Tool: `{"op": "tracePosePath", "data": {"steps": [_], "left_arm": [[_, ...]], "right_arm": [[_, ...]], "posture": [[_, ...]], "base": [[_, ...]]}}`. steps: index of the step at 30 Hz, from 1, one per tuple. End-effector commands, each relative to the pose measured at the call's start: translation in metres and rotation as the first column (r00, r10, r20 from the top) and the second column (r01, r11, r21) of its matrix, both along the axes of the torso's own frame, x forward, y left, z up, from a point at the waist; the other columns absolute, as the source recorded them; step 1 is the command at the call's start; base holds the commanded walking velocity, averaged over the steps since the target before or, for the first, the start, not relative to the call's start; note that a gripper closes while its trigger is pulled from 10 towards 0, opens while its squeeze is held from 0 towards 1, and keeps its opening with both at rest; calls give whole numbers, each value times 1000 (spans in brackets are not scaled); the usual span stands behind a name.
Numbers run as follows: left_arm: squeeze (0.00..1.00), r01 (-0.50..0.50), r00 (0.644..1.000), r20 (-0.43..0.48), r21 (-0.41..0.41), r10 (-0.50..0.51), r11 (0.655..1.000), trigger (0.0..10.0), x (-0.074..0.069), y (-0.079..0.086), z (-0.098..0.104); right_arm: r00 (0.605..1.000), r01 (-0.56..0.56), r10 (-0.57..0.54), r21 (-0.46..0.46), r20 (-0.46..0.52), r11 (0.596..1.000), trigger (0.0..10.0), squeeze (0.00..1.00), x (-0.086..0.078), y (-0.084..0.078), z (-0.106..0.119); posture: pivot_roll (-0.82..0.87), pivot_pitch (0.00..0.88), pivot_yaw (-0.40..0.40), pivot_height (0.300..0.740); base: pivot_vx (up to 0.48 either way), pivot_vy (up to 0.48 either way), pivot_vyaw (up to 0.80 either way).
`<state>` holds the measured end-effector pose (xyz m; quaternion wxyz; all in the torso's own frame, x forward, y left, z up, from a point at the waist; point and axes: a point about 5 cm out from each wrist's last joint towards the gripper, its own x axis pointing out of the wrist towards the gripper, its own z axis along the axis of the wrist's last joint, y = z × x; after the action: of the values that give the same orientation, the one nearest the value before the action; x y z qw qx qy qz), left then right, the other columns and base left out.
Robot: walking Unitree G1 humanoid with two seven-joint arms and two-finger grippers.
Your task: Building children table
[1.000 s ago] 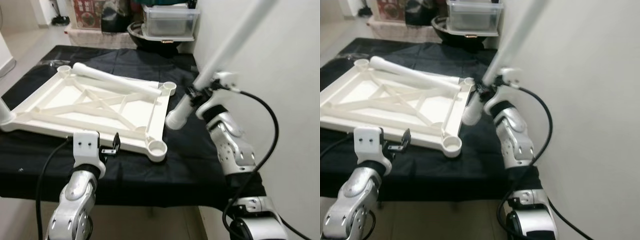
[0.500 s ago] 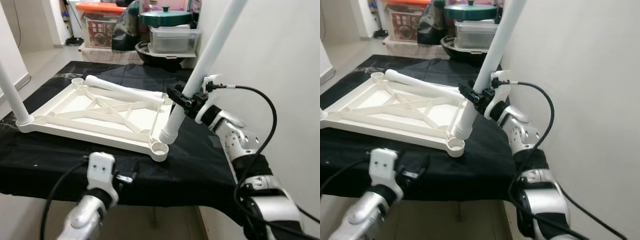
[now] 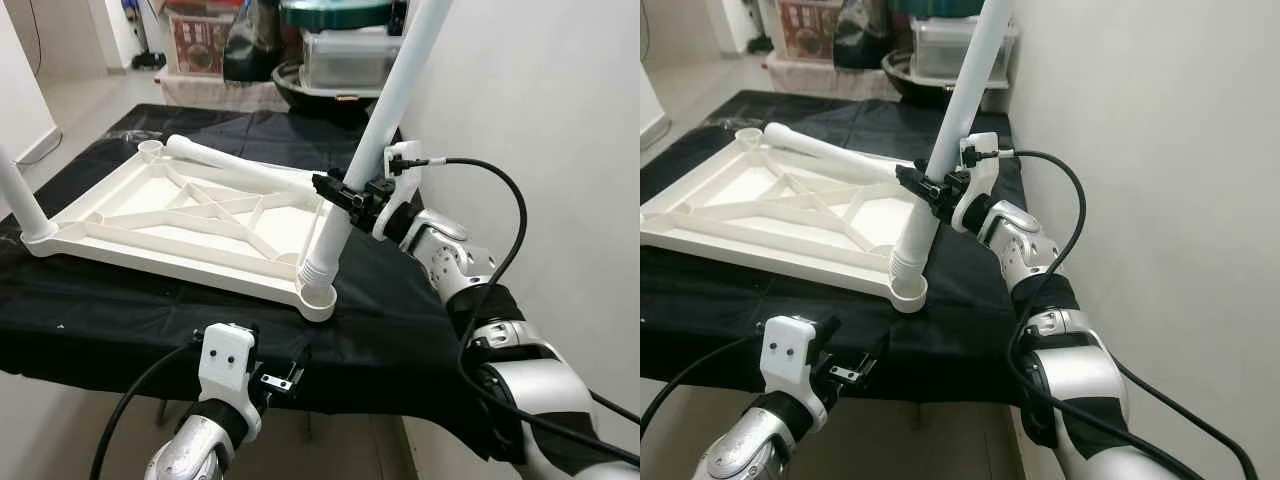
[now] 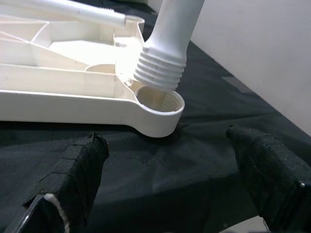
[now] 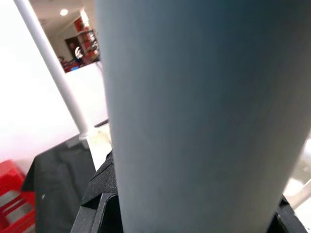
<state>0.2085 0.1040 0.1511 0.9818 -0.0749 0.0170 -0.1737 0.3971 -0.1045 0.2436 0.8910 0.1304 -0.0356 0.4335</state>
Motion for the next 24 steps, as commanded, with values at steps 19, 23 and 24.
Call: {"op": "tracePosePath", "data": {"steps": [19, 23, 24], "left_arm": [[0, -1, 999, -41, -13, 1, 1000, 10000, -10, -4, 3], [0, -4, 999, -42, -13, 3, 1000, 10000, -11, -4, 4], [0, -4, 999, -42, -13, 4, 1000, 10000, -11, -4, 4]], "right_arm": [[974, -224, 225, -71, 13, 972, 10000, 0, -6, 20, 2], [980, -198, 200, -85, 15, 977, 10000, 0, -4, 20, 2], [980, -195, 197, -93, 19, 976, 10000, 0, -4, 20, 2]], "posture": [[88, 218, -83, 740], [85, 219, -84, 740], [85, 219, -84, 740]], "base": [[0, 0, 0], [0, 0, 0], [0, 0, 0]]}}
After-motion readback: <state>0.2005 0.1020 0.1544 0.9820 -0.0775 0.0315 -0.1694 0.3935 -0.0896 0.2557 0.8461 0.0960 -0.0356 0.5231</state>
